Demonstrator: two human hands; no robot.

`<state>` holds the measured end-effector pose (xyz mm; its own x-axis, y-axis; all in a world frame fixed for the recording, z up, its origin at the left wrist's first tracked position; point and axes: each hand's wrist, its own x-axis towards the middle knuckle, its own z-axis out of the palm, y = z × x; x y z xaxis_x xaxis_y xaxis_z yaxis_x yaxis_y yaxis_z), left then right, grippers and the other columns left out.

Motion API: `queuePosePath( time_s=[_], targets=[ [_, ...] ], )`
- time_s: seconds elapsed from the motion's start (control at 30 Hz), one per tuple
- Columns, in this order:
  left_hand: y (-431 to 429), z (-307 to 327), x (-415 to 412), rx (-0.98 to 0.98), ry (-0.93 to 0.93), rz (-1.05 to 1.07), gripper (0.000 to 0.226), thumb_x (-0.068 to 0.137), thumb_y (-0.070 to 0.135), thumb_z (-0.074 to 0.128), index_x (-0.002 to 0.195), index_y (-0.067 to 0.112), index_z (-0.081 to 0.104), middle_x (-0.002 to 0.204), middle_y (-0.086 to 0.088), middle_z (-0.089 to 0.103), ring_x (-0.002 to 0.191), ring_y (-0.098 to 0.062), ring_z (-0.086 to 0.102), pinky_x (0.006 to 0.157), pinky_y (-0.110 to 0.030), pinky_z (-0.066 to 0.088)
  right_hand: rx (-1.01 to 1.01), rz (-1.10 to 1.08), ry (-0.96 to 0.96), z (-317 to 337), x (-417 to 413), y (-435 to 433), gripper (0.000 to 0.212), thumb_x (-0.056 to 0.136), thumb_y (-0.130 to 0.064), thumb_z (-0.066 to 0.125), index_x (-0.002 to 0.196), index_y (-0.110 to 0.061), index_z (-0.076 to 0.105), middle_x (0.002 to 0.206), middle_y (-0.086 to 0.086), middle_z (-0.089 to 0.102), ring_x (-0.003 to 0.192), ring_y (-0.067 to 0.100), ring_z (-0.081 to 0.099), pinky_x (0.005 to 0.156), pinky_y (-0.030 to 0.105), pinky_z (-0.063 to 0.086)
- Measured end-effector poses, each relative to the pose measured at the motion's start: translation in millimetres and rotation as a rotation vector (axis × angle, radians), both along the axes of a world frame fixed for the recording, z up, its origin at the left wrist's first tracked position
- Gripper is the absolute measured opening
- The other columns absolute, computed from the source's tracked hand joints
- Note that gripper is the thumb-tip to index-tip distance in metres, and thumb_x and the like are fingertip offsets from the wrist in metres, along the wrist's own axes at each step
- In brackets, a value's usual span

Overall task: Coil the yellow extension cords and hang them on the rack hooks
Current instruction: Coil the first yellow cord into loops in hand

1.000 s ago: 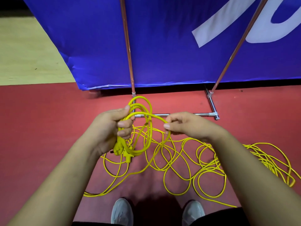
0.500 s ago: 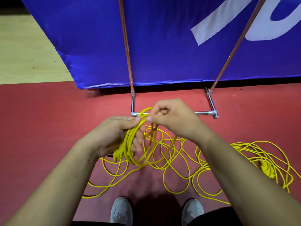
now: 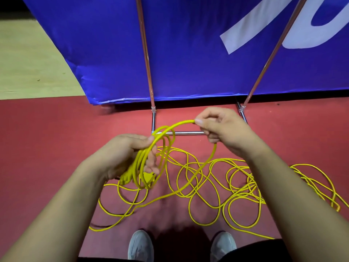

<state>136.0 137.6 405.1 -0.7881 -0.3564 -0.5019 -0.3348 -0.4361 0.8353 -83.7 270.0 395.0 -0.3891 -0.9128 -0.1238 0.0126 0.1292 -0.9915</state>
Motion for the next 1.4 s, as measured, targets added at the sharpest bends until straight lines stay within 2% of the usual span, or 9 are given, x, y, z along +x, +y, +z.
queuePosePath(
  time_s=[0.3,0.47,0.53,0.63,0.8,1.0,1.1,1.27,1.4],
  targets=[
    [12,-3,-8,0.037,0.093,-0.067,0.029,0.089,0.024,0.046,0.087,-0.002,0.058,0.056,-0.011,0.047,0.037,-0.019,0.043,0.042,-0.024,0.036,-0.034,0.115,0.468,20,39,-9,0.004,0.083,-0.013,0.074,0.084,-0.010,0.072,0.068,0.016,0.064,0.056,0.011,0.051,0.055,0.028,0.043],
    [10,-1,-8,0.173,0.176,-0.100,0.028,0.094,0.028,0.043,0.078,0.007,0.053,0.052,0.002,0.030,0.032,-0.006,0.025,0.040,-0.019,0.019,0.189,0.208,0.676,10,27,-5,0.058,0.068,-0.041,0.084,0.121,-0.033,0.060,0.106,-0.008,0.059,0.066,-0.011,0.054,0.061,0.011,0.040],
    [13,-1,-10,0.216,0.199,-0.118,0.029,0.095,0.028,0.043,0.077,0.008,0.053,0.052,0.003,0.030,0.032,-0.005,0.025,0.039,-0.018,0.021,0.268,0.259,0.747,5,28,-5,0.032,0.074,-0.036,0.081,0.100,-0.023,0.069,0.085,-0.002,0.068,0.065,-0.001,0.058,0.066,0.028,0.051],
    [15,2,-11,0.159,0.172,-0.107,0.027,0.094,0.029,0.047,0.078,0.008,0.053,0.052,0.002,0.030,0.032,-0.005,0.026,0.038,-0.018,0.021,0.244,0.182,0.549,9,25,-4,0.010,0.080,-0.016,0.075,0.078,-0.008,0.070,0.067,0.011,0.068,0.049,0.007,0.051,0.049,0.023,0.046],
    [13,12,-9,-0.480,0.036,-0.224,0.018,0.089,0.013,0.064,0.101,0.012,0.052,0.045,-0.003,0.038,0.033,-0.010,0.029,0.035,-0.014,0.026,0.247,0.137,0.429,19,20,3,0.013,0.079,-0.007,0.074,0.073,0.000,0.065,0.057,0.007,0.063,0.041,0.003,0.041,0.042,0.015,0.030],
    [7,11,-6,-0.743,-0.019,-0.304,0.029,0.092,0.029,0.057,0.072,0.010,0.049,0.047,-0.018,0.053,0.033,-0.009,0.041,0.037,-0.014,0.032,0.200,0.157,0.357,16,17,0,0.015,0.078,-0.006,0.077,0.073,-0.007,0.063,0.055,0.002,0.060,0.049,0.010,0.049,0.050,0.022,0.038],
    [8,6,-6,-0.725,-0.034,-0.284,0.027,0.090,0.035,0.059,0.074,0.015,0.051,0.054,-0.016,0.064,0.040,-0.015,0.054,0.043,-0.018,0.039,0.177,0.120,0.338,17,15,0,0.013,0.077,-0.008,0.079,0.077,-0.004,0.066,0.057,0.004,0.062,0.050,0.009,0.052,0.051,0.019,0.040],
    [9,9,-5,-0.519,0.152,-0.202,0.031,0.096,0.036,0.049,0.118,0.014,0.050,0.051,-0.008,0.024,0.038,-0.016,0.025,0.038,-0.018,0.027,0.149,0.070,0.256,24,13,5,0.012,0.081,-0.005,0.075,0.081,0.003,0.066,0.063,0.014,0.064,0.037,-0.001,0.044,0.041,0.008,0.031],
    [13,5,-6,-0.512,0.121,-0.113,0.047,0.099,0.049,0.033,0.095,0.010,0.059,0.053,-0.006,0.027,0.037,-0.017,0.035,0.038,-0.018,0.027,0.129,0.059,0.197,21,13,4,0.009,0.082,0.000,0.071,0.081,0.002,0.063,0.064,0.015,0.062,0.035,-0.001,0.043,0.040,0.008,0.030]
  ],
)
